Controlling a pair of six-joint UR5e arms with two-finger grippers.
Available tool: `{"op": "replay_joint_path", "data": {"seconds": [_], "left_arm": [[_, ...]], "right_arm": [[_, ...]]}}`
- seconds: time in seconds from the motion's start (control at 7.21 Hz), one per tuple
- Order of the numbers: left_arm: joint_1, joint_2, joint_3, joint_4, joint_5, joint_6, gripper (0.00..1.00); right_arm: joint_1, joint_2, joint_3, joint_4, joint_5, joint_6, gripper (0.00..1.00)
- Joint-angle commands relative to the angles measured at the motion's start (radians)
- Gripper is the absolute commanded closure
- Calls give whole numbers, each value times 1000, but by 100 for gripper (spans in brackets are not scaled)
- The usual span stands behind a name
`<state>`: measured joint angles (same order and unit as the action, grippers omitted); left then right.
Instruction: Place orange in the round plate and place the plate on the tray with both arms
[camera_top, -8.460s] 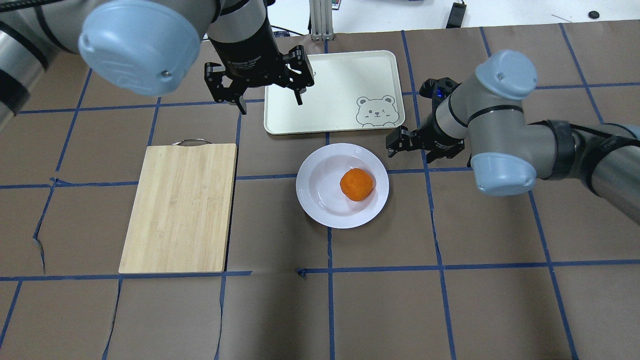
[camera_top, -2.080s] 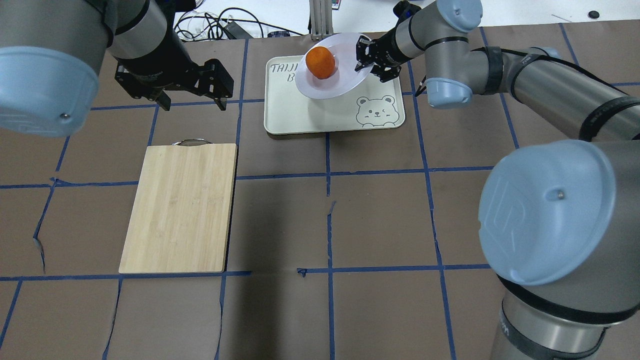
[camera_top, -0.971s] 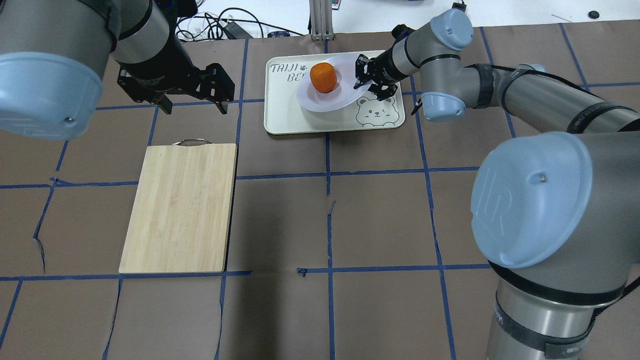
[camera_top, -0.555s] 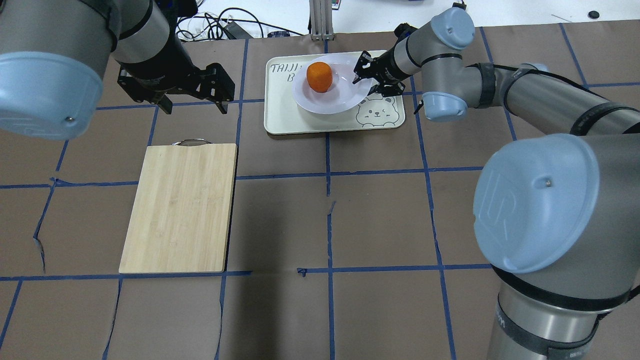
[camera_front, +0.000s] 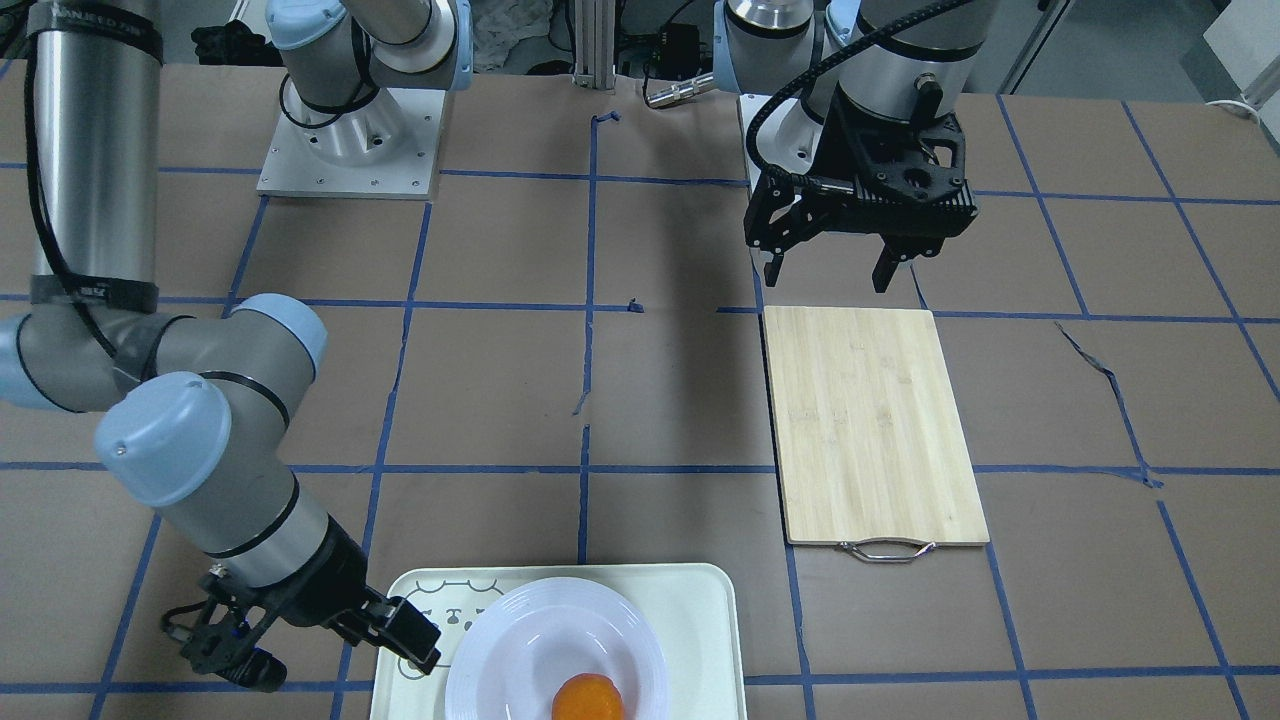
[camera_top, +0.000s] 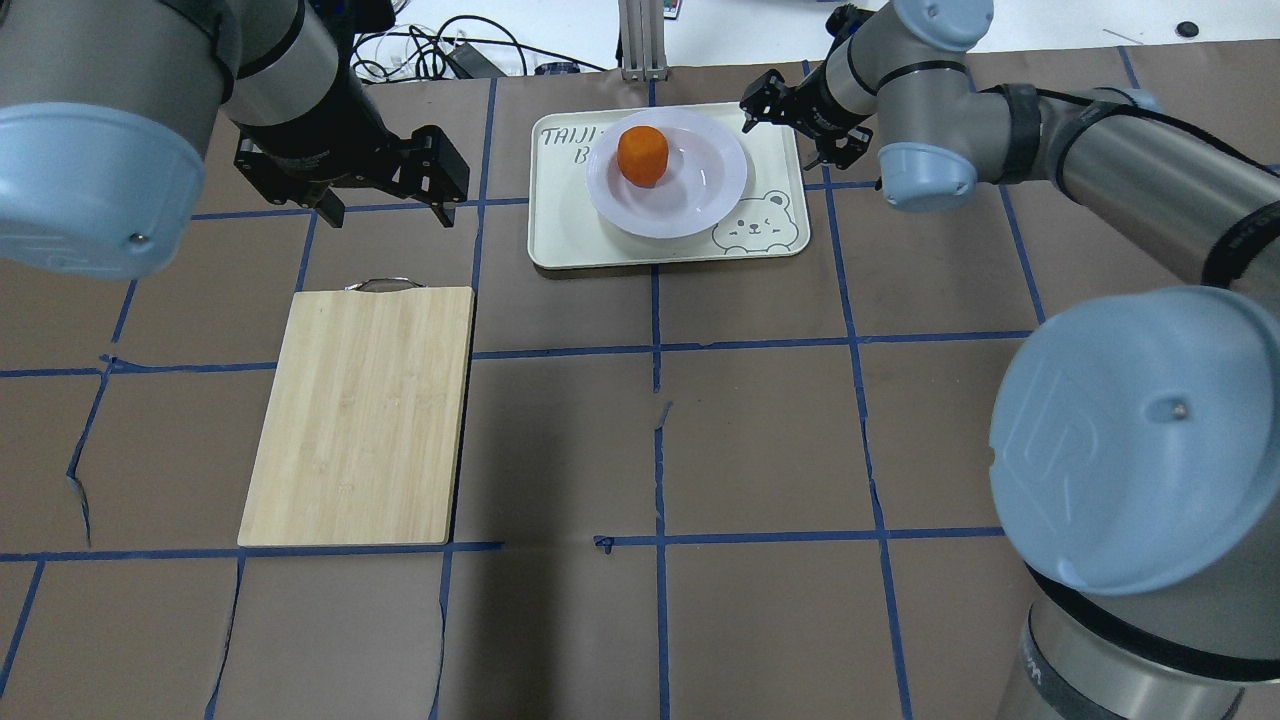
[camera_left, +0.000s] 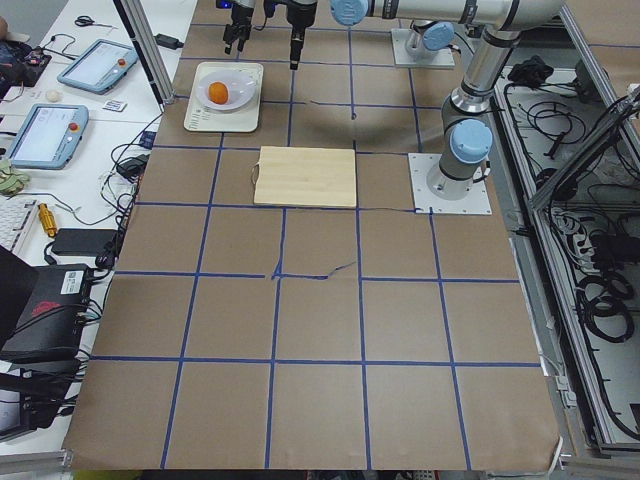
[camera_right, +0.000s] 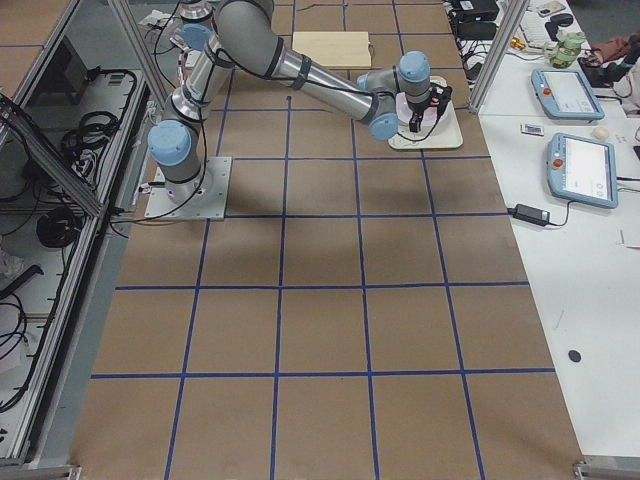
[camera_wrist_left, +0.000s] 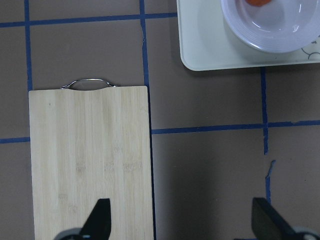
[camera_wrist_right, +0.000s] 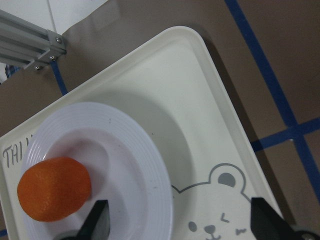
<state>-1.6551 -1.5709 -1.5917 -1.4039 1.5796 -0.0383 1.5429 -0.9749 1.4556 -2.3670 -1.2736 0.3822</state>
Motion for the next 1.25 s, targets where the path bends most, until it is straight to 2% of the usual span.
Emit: {"op": "replay_joint_path", "data": {"seconds": [0.0, 0.28, 0.55, 0.83, 0.97, 1.11], "left_arm": [[0, -1, -1, 40, -1, 2, 0], [0, -4, -1, 60, 0, 0, 0], [0, -6, -2, 60, 0, 0, 0], [0, -6, -1, 60, 0, 0, 0], [1, -6, -2, 60, 0, 0, 0], [0, -6, -2, 60, 0, 0, 0]], "right_arm": [[-41, -146, -26, 313, -99, -225, 0], [-21, -327, -53, 605, -249, -281, 0], [-4, -479, -46, 802, -253, -298, 0], [8, -579, -26, 835, -262, -464, 0], [8, -571, -26, 821, -335, -491, 0], [8, -550, -20, 821, -345, -483, 0]]}}
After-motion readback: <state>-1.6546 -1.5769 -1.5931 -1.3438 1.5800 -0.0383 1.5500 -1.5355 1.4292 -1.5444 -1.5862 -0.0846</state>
